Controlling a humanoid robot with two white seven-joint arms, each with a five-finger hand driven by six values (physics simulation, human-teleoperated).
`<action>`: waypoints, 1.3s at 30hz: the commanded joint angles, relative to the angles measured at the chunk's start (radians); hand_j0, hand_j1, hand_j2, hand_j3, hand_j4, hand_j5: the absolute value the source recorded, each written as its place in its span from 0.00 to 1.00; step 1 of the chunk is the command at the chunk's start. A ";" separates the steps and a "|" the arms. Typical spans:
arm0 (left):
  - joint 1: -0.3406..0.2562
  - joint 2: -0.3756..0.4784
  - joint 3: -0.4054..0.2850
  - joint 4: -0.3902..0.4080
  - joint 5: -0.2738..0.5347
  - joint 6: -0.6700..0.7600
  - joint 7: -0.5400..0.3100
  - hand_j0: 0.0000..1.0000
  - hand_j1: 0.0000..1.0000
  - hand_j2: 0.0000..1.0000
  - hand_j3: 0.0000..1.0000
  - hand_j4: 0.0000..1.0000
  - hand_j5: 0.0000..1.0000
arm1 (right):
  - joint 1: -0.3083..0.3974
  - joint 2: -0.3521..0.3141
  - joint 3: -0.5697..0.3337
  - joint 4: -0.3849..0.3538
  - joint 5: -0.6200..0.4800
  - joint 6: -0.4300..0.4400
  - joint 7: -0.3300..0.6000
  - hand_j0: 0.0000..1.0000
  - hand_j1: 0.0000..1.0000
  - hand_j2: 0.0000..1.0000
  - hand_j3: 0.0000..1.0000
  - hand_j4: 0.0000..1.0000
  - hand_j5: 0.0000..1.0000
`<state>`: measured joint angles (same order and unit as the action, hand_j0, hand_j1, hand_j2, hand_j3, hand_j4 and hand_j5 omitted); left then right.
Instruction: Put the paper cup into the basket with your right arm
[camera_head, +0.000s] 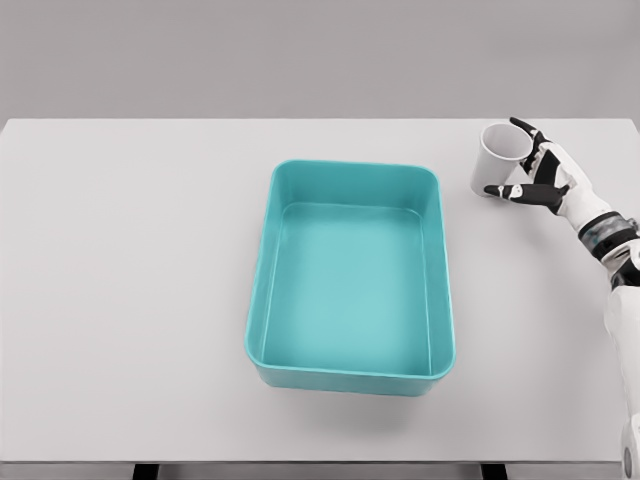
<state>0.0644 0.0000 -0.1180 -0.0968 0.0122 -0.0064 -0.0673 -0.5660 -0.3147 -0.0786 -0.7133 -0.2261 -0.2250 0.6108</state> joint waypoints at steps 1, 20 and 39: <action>0.000 0.000 0.000 0.000 0.000 0.000 0.000 1.00 1.00 1.00 1.00 1.00 1.00 | 0.000 0.003 0.000 -0.002 -0.003 0.001 0.000 0.93 0.93 0.93 0.93 0.93 0.93; 0.000 0.000 0.000 0.000 0.000 0.000 0.000 1.00 1.00 1.00 1.00 1.00 1.00 | -0.003 -0.001 0.000 -0.023 0.021 0.009 0.000 0.59 0.59 0.59 0.59 0.59 0.59; 0.000 0.000 0.000 0.000 0.000 0.000 0.000 1.00 1.00 1.00 1.00 1.00 1.00 | 0.078 -0.029 -0.013 -0.268 0.014 0.000 0.000 0.54 0.54 0.54 0.54 0.54 0.54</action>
<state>0.0644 -0.0001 -0.1180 -0.0969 0.0122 -0.0063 -0.0673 -0.4694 -0.3383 -0.0884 -0.9429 -0.2009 -0.2251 0.6113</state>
